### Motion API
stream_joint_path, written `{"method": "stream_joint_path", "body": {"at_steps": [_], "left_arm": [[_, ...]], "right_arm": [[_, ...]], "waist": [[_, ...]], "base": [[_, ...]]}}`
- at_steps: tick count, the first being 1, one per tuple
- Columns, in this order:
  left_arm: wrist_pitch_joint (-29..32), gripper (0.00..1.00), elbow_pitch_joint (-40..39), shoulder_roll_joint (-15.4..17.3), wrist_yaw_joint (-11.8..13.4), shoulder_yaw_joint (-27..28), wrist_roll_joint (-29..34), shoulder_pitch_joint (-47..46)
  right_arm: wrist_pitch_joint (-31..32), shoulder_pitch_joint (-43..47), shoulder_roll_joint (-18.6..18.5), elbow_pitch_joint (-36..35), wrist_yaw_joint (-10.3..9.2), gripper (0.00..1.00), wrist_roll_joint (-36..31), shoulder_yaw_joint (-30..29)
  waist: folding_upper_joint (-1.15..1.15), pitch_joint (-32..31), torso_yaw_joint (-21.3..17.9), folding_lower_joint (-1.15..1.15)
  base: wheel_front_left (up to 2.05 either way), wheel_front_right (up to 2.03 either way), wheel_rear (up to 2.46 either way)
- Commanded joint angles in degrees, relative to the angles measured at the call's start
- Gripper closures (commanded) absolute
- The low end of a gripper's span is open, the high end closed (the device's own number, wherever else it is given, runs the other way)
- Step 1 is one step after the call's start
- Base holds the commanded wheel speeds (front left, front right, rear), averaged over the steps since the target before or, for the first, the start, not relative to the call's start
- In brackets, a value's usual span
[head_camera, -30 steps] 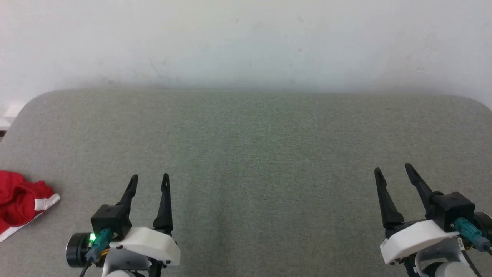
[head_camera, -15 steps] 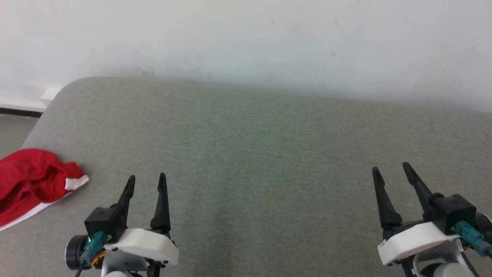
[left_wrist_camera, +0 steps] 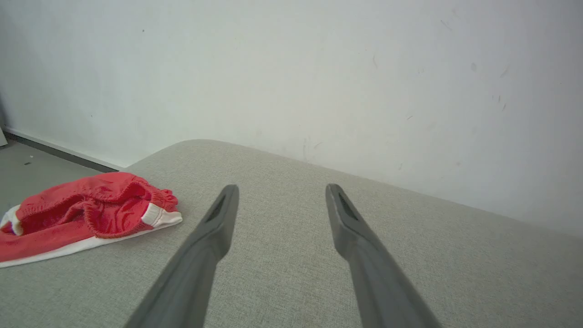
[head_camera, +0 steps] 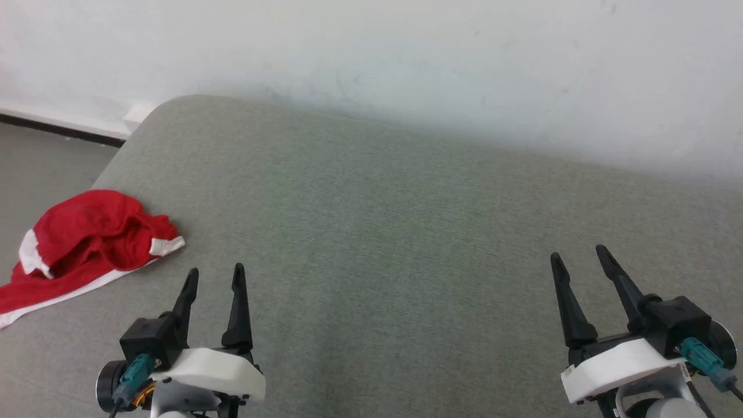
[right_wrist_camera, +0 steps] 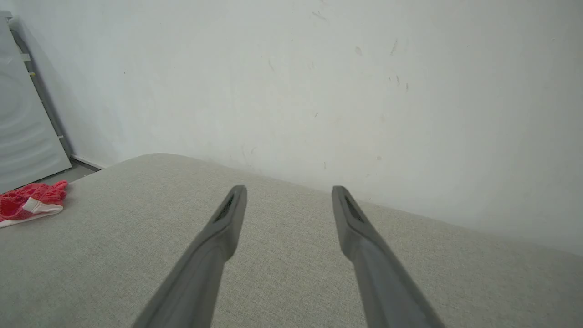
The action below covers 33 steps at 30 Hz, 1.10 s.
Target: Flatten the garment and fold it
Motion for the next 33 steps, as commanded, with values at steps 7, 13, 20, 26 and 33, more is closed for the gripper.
{"method": "stream_joint_path", "body": {"at_steps": [7, 13, 20, 26, 33], "left_arm": [[-1.34, 0.00, 0.64, -0.07, -0.08, 1.02, -1.97, 0.03], [-2.06, 0.00, 1.10, -0.08, 0.93, 2.12, -2.65, -0.03], [-2.90, 0.00, 0.03, -0.09, 1.46, 3.89, -2.74, -1.48], [-3.62, 0.00, -1.75, -0.09, 0.54, 7.58, -2.13, -6.41], [-4.45, 0.00, 0.47, 1.71, -1.75, 12.91, -0.84, -17.18]], "right_arm": [[-0.89, 0.61, 0.12, -0.34, -0.03, 0.00, 0.59, -0.19], [-1.13, 0.62, 0.13, -0.65, -0.03, 0.00, 0.80, -0.42], [-1.21, 0.19, 0.15, -0.92, -0.03, 0.00, 0.77, -0.41], [-0.93, -0.36, 0.16, -1.42, -0.03, 0.00, 0.10, -0.63], [0.20, -1.54, 0.17, -2.96, -0.03, 0.00, -0.90, -0.67]], "waist": [[0.00, 0.65, 4.69, 0.00], [0.00, 1.36, 7.40, 0.00], [0.00, 2.54, 9.30, 0.00], [0.00, 4.05, 9.97, 0.00], [0.00, 7.53, 9.44, 0.00]], "base": [[0.00, 0.00, 0.00], [0.00, 0.00, 0.00], [0.00, 0.00, 0.00], [0.00, 0.00, 0.00], [0.00, 0.00, 0.00]]}}
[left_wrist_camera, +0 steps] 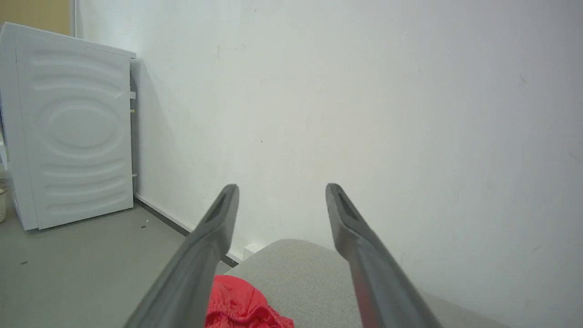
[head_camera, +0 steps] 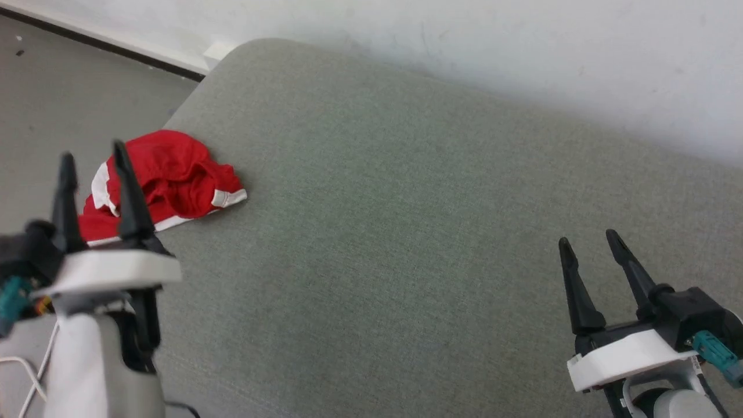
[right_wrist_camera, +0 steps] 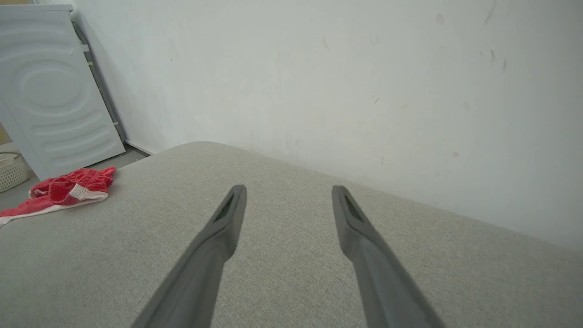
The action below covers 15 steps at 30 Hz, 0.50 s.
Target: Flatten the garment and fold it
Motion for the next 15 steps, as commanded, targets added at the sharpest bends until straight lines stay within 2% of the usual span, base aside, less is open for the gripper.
{"method": "stream_joint_path", "body": {"at_steps": [1, 5, 8, 9, 15], "left_arm": [[-0.59, 0.00, 1.56, 1.04, -0.47, 1.02, 0.40, -2.65], [-0.36, 0.00, 9.50, 4.56, -1.10, 2.35, -0.20, -9.44], [2.78, 0.00, 17.04, 7.93, -1.52, 2.54, -0.38, -14.50], [2.78, 0.00, 17.04, 7.93, -1.52, 2.54, -0.38, -14.50], [15.10, 0.00, 33.48, 13.76, -2.42, 3.25, -2.52, -23.35]], "right_arm": [[0.14, -1.03, 0.13, -0.73, -0.04, 0.00, -0.42, 0.01], [1.02, -2.07, 0.13, -2.04, -0.04, 0.00, -2.55, 0.15], [1.54, -2.95, 0.14, -2.71, -0.04, 0.00, -3.61, 0.28], [1.54, -2.95, 0.14, -2.71, -0.04, 0.00, -3.61, 0.28], [2.04, -5.32, 0.15, -3.44, -0.04, 0.00, -4.52, 0.72]], "waist": [[0.00, 1.88, -0.58, -0.01], [0.00, 4.84, -1.67, -0.01], [0.00, 6.94, -2.62, -0.01], [0.00, 6.94, -2.62, -0.01], [0.00, 10.97, -4.47, -0.01]], "base": [[0.00, 0.00, 0.00], [0.00, 0.00, 0.00], [0.00, 0.00, 0.00], [0.00, 0.00, 0.00], [0.00, 0.00, 0.00]]}}
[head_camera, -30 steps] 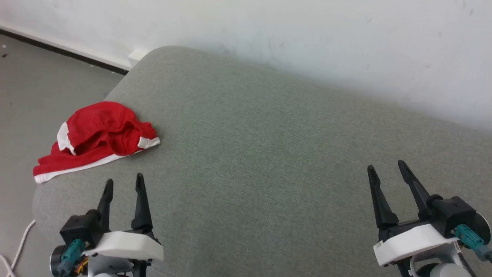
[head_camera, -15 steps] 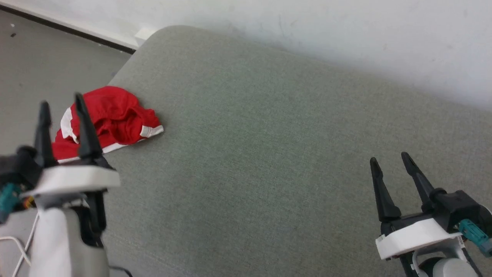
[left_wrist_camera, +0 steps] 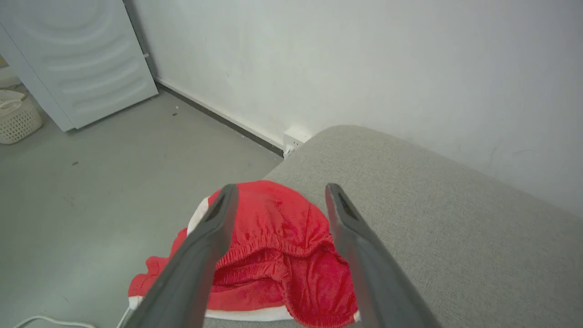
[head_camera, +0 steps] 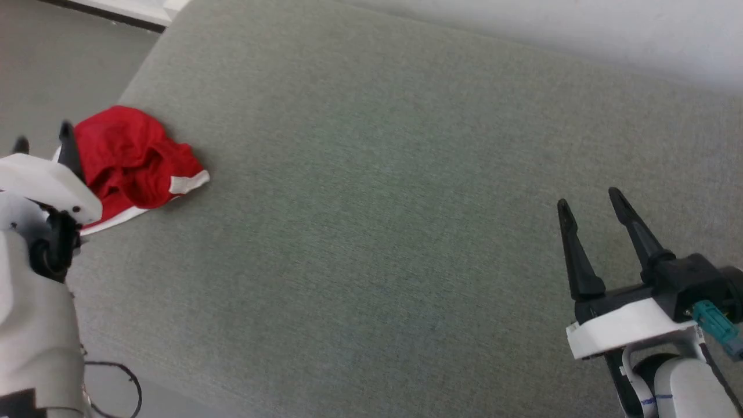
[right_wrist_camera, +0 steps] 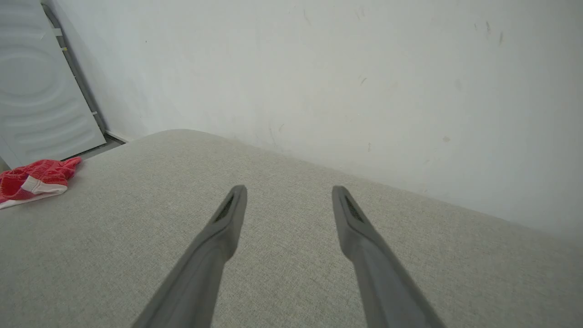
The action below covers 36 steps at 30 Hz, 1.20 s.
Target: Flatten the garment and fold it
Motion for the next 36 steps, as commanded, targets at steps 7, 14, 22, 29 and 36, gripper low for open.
{"method": "stream_joint_path", "body": {"at_steps": [7, 14, 22, 29, 36], "left_arm": [[13.65, 0.00, 12.64, 3.92, -1.61, 1.17, -3.65, -5.22], [15.24, 0.00, 15.55, 3.74, -1.81, 3.75, -7.72, -7.90], [21.15, 0.00, 20.31, 2.74, -1.63, 2.97, -9.08, -9.56], [24.58, 1.00, 21.54, 3.30, -0.99, 1.66, -8.64, -9.29], [16.44, 1.00, 17.82, 5.27, 2.13, -1.16, -4.36, -9.94]], "right_arm": [[-0.07, -2.48, 0.03, -0.56, -0.04, 0.00, -0.50, 0.27], [1.90, -4.52, -1.22, -3.33, -0.04, 0.00, -1.51, 1.06], [3.25, -5.77, -3.16, -4.93, -0.04, 0.00, -0.77, 1.91], [2.96, -6.03, -3.08, -4.64, -0.04, 0.00, 0.04, 1.96], [1.95, -5.33, -2.43, -3.02, -0.04, 0.00, 0.52, 1.45]], "waist": [[0.00, 5.84, -2.85, -0.01], [0.00, 11.77, -4.30, -0.01], [0.00, 15.41, -5.88, -0.01], [0.00, 14.95, -7.07, -0.01], [0.00, 11.52, -6.54, -0.01]], "base": [[0.00, 0.00, 0.00], [0.00, 0.00, 0.00], [0.00, 0.00, 0.00], [0.00, 0.00, 0.00], [0.00, 0.00, 0.00]]}}
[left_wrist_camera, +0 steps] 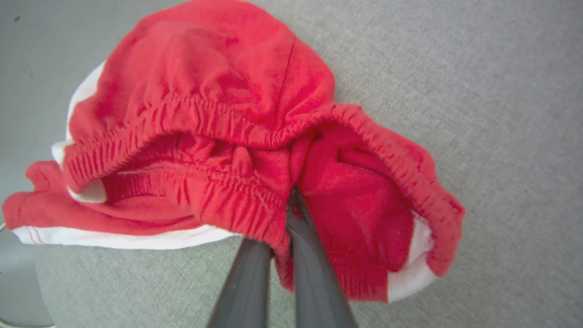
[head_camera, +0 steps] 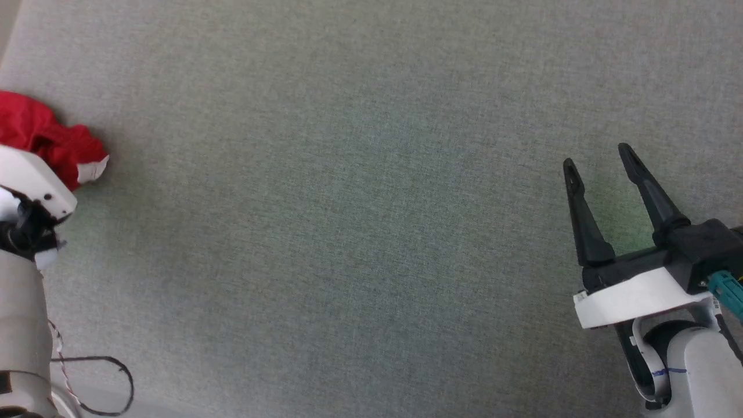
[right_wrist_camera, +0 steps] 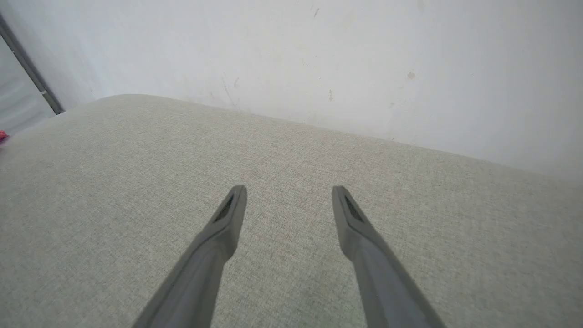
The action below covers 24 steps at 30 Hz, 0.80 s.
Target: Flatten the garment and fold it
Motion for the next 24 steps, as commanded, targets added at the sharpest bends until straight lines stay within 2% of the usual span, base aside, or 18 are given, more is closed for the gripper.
{"method": "stream_joint_path", "body": {"at_steps": [1, 5, 11, 18, 24], "left_arm": [[-1.75, 1.00, -0.86, 0.07, 0.61, -0.62, 0.97, -0.47], [-8.61, 1.00, -3.64, 0.89, 0.67, -3.27, 3.92, -2.27], [-18.14, 1.00, -7.03, 1.58, -1.19, -7.72, 7.67, -6.44], [-25.40, 1.00, -10.54, 0.09, -3.75, -11.94, 9.10, -11.46], [-27.85, 1.00, -15.91, -2.92, -5.49, -16.00, 8.13, -12.55]], "right_arm": [[-0.53, 0.14, 0.17, 0.36, -0.04, 0.00, 0.53, -0.16], [-1.75, 1.09, 0.74, 2.15, -0.04, 0.00, 1.25, -0.18], [-3.58, 2.90, 1.78, 4.60, -0.04, 0.00, 2.24, -0.45], [-5.84, 5.71, 2.42, 7.04, -0.04, 0.00, 3.75, -1.47], [-7.62, 8.21, 2.46, 8.57, -0.04, 0.00, 6.74, -3.06]], "waist": [[0.00, -2.16, 0.86, 0.00], [0.00, -6.53, 2.57, 0.00], [0.00, -13.44, 5.53, 0.00], [0.00, -19.94, 7.76, 0.00], [0.00, -23.90, 7.32, 0.00]], "base": [[0.00, 0.00, 0.00], [0.00, 0.00, 0.00], [0.00, 0.00, 0.00], [0.00, 0.00, 0.00], [0.00, 0.00, 0.00]]}}
